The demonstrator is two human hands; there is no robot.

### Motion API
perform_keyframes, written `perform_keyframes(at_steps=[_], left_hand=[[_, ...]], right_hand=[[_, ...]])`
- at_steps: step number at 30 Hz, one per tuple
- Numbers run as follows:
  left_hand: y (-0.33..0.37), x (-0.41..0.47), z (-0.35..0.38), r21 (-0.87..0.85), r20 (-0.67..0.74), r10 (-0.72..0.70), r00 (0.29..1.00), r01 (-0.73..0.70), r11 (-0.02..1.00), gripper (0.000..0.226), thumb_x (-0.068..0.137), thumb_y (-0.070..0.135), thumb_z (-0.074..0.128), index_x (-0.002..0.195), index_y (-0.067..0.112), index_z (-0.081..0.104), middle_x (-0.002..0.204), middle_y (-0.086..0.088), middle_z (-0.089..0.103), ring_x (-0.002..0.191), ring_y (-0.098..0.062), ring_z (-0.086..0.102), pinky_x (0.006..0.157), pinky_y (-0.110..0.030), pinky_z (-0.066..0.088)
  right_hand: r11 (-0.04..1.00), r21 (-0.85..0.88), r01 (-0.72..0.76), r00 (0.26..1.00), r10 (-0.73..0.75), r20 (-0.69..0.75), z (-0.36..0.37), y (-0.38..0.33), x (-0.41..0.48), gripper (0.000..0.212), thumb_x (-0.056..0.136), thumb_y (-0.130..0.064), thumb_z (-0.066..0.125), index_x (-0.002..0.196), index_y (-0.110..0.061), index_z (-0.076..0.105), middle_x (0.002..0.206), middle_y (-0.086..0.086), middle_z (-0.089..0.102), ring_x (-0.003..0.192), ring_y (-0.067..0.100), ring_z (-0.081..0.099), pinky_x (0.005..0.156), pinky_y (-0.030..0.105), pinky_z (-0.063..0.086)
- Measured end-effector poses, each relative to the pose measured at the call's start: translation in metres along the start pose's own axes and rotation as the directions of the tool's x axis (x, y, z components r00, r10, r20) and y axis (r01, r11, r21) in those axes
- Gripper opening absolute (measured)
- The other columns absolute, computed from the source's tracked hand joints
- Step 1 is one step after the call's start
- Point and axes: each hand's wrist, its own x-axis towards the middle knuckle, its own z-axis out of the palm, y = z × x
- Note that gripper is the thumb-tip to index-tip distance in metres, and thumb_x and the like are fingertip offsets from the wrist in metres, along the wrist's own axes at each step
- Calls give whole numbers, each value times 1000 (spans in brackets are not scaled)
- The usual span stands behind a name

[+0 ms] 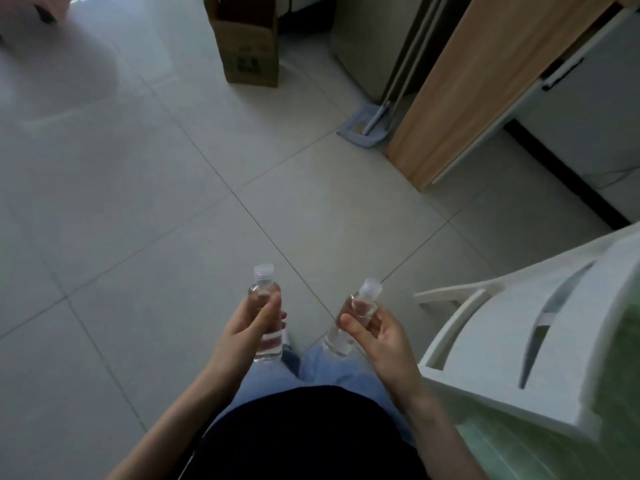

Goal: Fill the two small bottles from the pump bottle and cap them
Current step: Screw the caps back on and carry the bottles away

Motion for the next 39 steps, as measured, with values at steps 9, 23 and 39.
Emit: perform_keyframes(at_steps=[9,23,39], left_hand=[[69,100,37,47,38,-62,997,60,997,14,91,25,52,97,18,61,81,-4,62,75,-15,59,64,-28,47],[168,258,171,43,30,-6,1000,4,999,15,84,27,55,96,21,64,83,-3,64,77,-13,63,69,-27,50],[282,443,321,255,349,-113,930,22,967,14,92,25,50,93,17,60,80,-6,60,68,-13,60,62,-27,50]], right_hand=[[995,95,37,993,-27,-112,-17,-59,102,17,82,-3,68,92,-16,66,79,-13,75,76,-4,68,69,10,50],[995,88,44,994,-35,-107,-105,-174,279,16,83,-7,70,93,-19,66,80,-11,74,77,-4,68,71,11,51],[975,199,99,919,-14,-393,-181,-274,434,11,84,-15,70,92,-21,65,84,-9,73,81,-3,68,73,11,50]])
